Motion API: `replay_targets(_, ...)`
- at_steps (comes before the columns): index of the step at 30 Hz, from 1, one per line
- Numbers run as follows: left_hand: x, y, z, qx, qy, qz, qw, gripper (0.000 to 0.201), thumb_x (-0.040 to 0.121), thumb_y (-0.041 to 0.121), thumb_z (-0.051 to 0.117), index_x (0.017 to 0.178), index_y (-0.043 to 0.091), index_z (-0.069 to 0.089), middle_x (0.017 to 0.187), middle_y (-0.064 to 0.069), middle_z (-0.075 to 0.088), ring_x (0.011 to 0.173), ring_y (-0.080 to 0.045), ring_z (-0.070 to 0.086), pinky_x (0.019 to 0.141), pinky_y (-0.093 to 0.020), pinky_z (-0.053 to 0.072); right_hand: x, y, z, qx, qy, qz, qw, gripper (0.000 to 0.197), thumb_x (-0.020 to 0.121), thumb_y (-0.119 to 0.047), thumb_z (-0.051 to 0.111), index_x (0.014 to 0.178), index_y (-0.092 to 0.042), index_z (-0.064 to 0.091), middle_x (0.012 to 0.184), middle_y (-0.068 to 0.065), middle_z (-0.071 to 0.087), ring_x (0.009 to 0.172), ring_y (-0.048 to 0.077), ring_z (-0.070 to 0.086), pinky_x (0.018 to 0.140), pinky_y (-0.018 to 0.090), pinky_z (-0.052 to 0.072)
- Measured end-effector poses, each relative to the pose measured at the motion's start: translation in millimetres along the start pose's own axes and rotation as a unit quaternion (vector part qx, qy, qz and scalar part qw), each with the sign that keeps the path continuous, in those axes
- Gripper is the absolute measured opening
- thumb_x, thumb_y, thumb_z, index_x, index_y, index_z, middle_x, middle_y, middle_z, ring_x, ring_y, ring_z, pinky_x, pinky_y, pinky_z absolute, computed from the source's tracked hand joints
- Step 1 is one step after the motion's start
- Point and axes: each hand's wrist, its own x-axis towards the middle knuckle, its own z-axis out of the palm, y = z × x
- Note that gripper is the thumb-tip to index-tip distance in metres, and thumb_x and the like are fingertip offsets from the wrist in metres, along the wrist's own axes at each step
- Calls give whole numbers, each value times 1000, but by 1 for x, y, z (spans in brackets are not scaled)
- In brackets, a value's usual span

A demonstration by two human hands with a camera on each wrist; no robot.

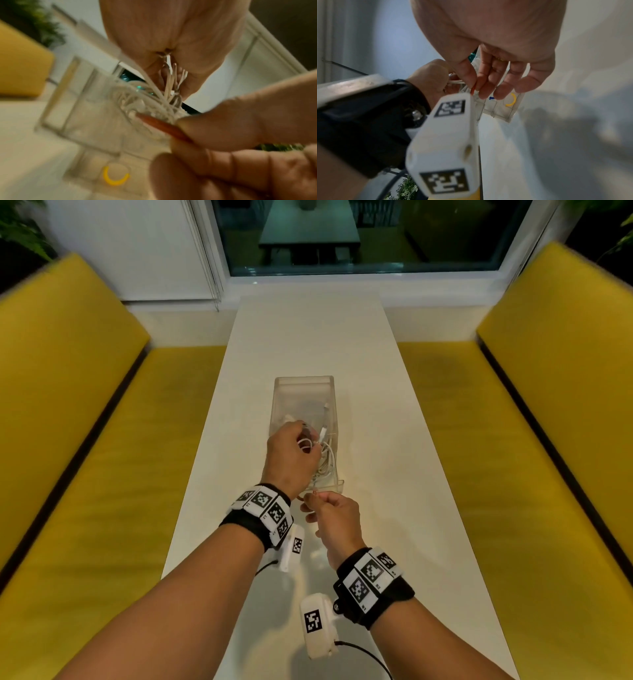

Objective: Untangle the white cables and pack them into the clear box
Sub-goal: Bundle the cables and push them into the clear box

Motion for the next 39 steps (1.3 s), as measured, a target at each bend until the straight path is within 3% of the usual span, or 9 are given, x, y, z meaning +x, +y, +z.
replay_targets(2,2,-2,-2,37,-47,26,998,6,86,13,69,82,18,68,83,8,69,79,-11,66,82,-37,56,-1,-1,0,0,-1,5,1000,14,89,-8,65,89,3,74,78,7,71,62,12,56,46,12,39)
replay_targets(5,1,-1,-2,148,-80,39,985,10,88,21,54,80,18,59,76,7,63,76,-17,58,87,-37,34,-5,-2,3,2,-7,9,1000,13,89,-7,65,88,2,74,78,7,71,63,13,56,46,11,40)
replay_targets(11,-8,16,-15,42,-225,-7,973,40,86,30,35,80,-2,59,73,-10,61,68,-25,52,73,-47,48,-8,-1,0,2,-9,18,1000,12,91,-9,65,84,-6,74,79,6,71,64,12,56,50,14,41)
replay_targets(15,9,29,-38,64,-334,-54,939,31,92,1,44,98,0,75,86,-12,73,68,-10,62,67,-25,53,-9,-4,-2,-7,-10,13,1000,24,90,-1,56,79,-11,74,79,3,72,65,14,54,47,12,38)
replay_targets(19,18,23,-52,123,-375,-9,919,45,88,-9,53,106,22,79,99,2,73,88,-20,68,80,-29,56,-14,-9,-3,-6,-17,2,1000,29,92,1,52,74,-11,71,74,-2,72,62,13,54,44,10,37)
replay_targets(24,23,19,-46,115,-372,28,921,32,81,-8,75,105,12,79,76,9,62,62,3,58,59,-10,45,-16,-11,-4,-7,-21,2,1000,31,90,4,50,74,-11,72,74,-3,72,64,15,53,44,10,37)
replay_targets(28,29,15,-43,186,-375,79,905,24,79,7,82,101,16,81,91,1,66,77,-9,58,70,-32,52,-17,-11,-4,-10,-27,1,1000,32,88,4,52,70,-15,71,75,-1,71,65,15,53,45,10,37)
replay_targets(31,28,9,-36,206,-334,98,915,27,84,12,78,111,13,75,112,5,66,93,-9,60,72,-24,47,-15,-11,-5,-10,-20,4,1000,30,88,1,55,73,-17,73,77,1,71,65,13,54,46,10,38)
replay_targets(39,2,-21,-27,354,-205,228,884,31,99,29,49,106,16,76,113,0,62,108,-23,51,89,-39,43,-9,-4,-5,-15,-3,17,1000,17,89,-9,64,77,-15,73,81,6,75,67,14,58,55,20,41)
